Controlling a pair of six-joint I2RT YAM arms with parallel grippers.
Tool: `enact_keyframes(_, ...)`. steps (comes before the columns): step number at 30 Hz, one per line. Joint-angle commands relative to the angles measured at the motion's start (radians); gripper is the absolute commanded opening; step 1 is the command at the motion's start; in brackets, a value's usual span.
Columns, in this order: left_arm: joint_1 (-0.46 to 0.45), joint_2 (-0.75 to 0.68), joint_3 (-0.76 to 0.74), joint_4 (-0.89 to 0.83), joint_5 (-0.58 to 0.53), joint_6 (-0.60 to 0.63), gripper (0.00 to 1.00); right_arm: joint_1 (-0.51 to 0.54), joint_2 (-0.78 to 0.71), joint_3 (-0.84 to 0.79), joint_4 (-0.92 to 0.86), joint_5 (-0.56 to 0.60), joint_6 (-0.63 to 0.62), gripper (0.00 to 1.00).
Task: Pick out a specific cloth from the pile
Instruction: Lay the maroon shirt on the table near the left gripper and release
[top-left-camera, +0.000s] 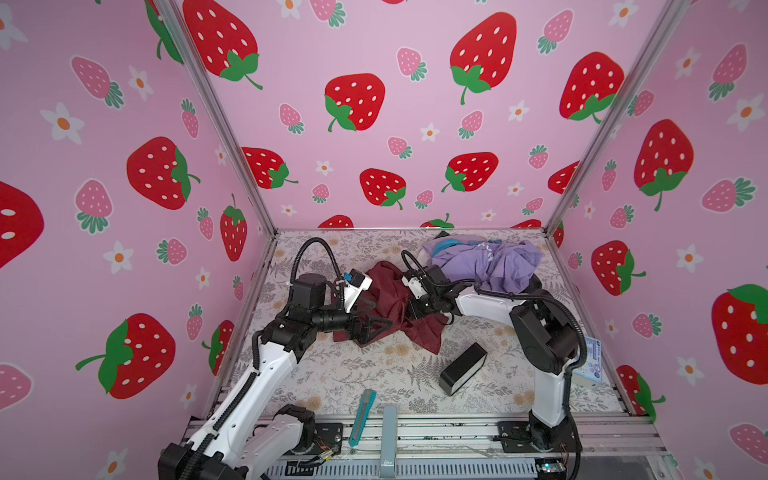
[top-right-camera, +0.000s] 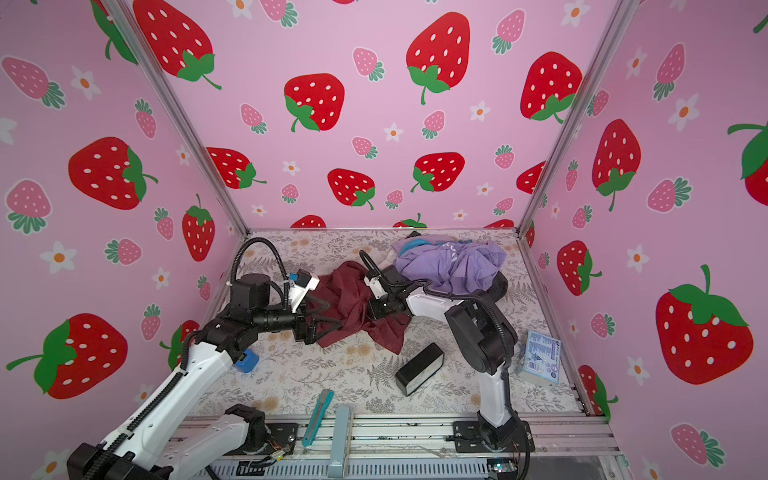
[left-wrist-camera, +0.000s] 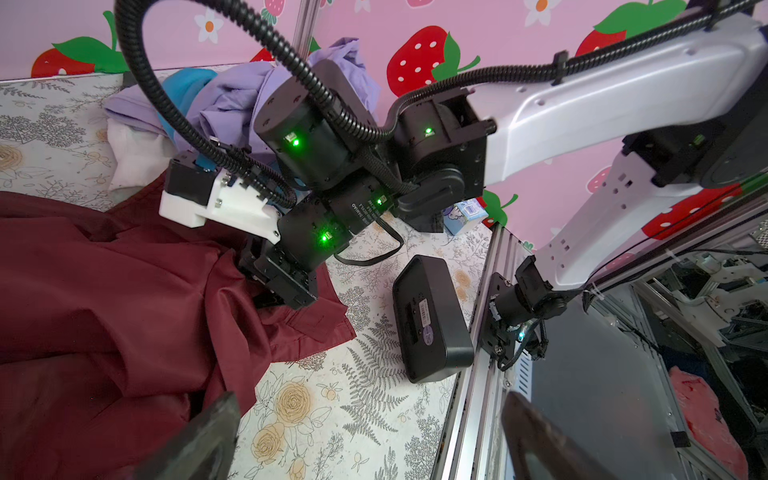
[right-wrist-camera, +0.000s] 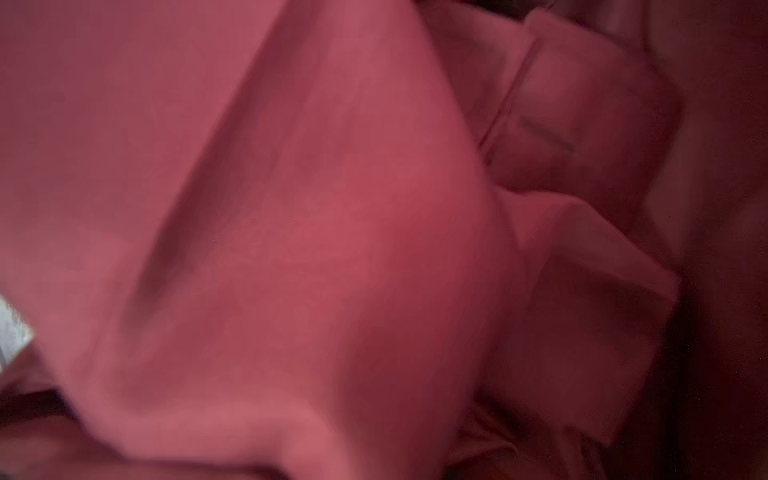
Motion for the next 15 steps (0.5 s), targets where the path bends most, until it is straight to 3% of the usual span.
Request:
enact_keyframes(1,-0.003,-0.001,-0.014,0.005,0.006,0.030,0.99,0.023,0.037,0.041,0.037,-0.053,0.025,0.17)
enact_keyframes(15,-0.001,-0.003,-0.014,0.003,-0.003,0.036,0.99,0.060,0.232,0.231,0.123,-0.153,0.103,0.22)
